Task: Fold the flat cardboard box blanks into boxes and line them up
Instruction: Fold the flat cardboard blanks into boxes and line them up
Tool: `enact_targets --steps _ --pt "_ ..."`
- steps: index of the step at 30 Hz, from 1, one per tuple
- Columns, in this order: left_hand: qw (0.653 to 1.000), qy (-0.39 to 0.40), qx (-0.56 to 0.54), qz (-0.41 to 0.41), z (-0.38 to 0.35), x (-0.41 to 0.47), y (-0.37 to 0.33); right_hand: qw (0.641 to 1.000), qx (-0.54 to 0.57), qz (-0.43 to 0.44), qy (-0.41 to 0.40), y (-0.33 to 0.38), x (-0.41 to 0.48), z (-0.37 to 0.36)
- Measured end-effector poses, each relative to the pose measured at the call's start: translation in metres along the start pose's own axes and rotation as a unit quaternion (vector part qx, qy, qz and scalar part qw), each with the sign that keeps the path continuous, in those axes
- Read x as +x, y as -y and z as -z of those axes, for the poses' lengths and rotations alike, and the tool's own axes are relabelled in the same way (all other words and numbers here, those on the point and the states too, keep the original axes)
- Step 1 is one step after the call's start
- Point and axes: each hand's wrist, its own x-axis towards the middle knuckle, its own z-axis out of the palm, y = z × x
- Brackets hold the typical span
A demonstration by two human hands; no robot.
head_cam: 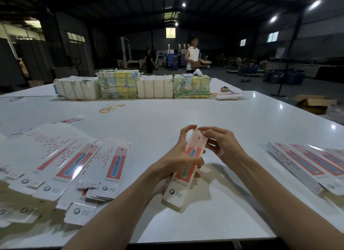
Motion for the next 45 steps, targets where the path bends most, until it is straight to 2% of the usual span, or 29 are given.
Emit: enact_targets --steps 6,12,16,24,27,30,32,34,36,38,39,42,45 --pt "1.0 -0.007 0.011 0.013 0.003 0.0 0.003 0.997 -0.065 0.039 0.026 0.004 -0.003 0.0" --pt "0.996 -0.034 -0.079 0.025 0.006 0.004 0.007 0.989 -0.099 0.064 0.086 -0.002 -0.004 -0.01" --pt "0.992 -0.051 -0.116 0.028 0.004 0.006 0.006 0.987 -0.129 0.085 0.033 -0.008 -0.006 -0.017" --pt "0.972 -0.037 -0.227 0.05 0.002 0.002 0.006 0.981 -0.142 0.126 0.027 -0.008 -0.015 -0.017" --pt "0.967 -0.037 -0.251 0.037 0.001 0.003 0.005 0.986 -0.111 0.12 0.019 -0.01 -0.015 -0.021" --pt "0.959 -0.064 -0.276 0.019 0.001 0.005 0.006 0.983 -0.142 0.119 0.008 -0.016 -0.018 -0.026" --pt "0.949 -0.107 -0.296 0.017 -0.001 0.008 0.007 0.967 -0.212 0.14 -0.017 -0.023 -0.019 -0.031" --pt "0.931 -0.161 -0.326 0.016 -0.001 0.011 0.006 0.936 -0.295 0.186 -0.037 -0.028 -0.018 -0.034" --pt "0.894 -0.202 -0.401 0.002 0.001 0.013 0.004 0.909 -0.355 0.216 -0.012 -0.03 -0.019 -0.036" --pt "0.85 -0.213 -0.482 -0.014 0.004 0.012 0.001 0.895 -0.392 0.207 0.039 -0.032 -0.025 -0.04" --pt "0.841 -0.22 -0.494 -0.015 0.005 0.012 0.0 0.884 -0.418 0.198 0.062 -0.032 -0.026 -0.042" --pt "0.86 -0.22 -0.459 0.005 0.004 0.011 -0.001 0.832 -0.509 0.176 0.129 -0.029 -0.027 -0.045" --pt "0.875 -0.19 -0.445 0.023 0.0 0.008 -0.003 0.794 -0.559 0.19 0.144 -0.021 -0.029 -0.037"
